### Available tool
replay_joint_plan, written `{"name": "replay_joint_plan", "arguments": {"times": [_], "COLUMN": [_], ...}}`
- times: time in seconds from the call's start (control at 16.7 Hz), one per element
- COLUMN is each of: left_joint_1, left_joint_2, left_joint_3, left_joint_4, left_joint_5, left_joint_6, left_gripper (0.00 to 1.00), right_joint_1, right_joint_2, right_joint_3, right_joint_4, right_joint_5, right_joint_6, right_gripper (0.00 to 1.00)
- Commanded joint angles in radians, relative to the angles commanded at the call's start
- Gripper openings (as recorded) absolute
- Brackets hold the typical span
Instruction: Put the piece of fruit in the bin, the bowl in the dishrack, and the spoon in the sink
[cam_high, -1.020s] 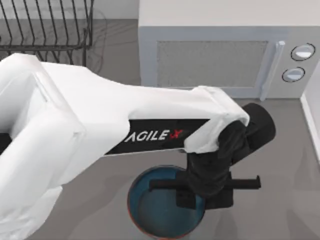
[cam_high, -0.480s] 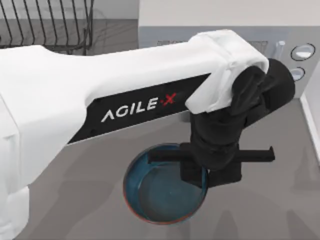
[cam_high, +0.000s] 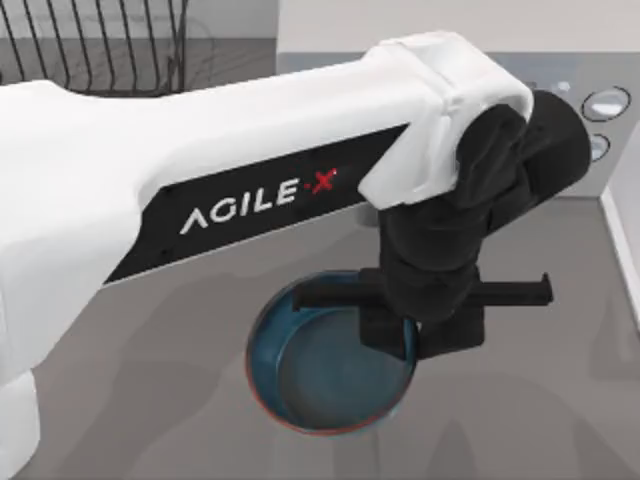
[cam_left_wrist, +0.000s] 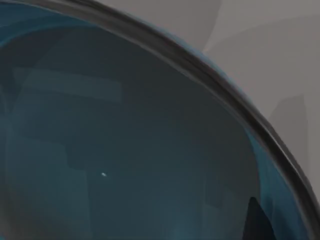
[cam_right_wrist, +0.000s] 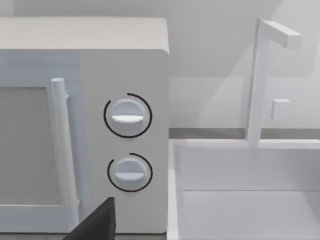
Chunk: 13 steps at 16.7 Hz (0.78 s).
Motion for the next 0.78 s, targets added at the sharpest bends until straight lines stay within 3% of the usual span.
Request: {"name": "replay_joint_plan", "arguments": {"times": [0.3, 0.78], "left_joint_1": [0.215, 0.906], "left_joint_2": [-0.174, -0.784], "left_joint_3": [-0.05, -0.383], "left_joint_4": [0.212, 0.853], "left_joint_5": [0.008, 0.099], "left_joint_6": [0.169, 0.679], "left_gripper": [0.0, 0.0], "right_joint_1": [0.0, 0.0], "right_joint_2": [0.0, 0.0], "right_joint_3": [0.0, 0.0], "right_joint_4": [0.0, 0.0], "right_joint_5": [0.0, 0.0], "right_joint_6": [0.0, 0.0], "right_gripper": [1.0, 1.0]}}
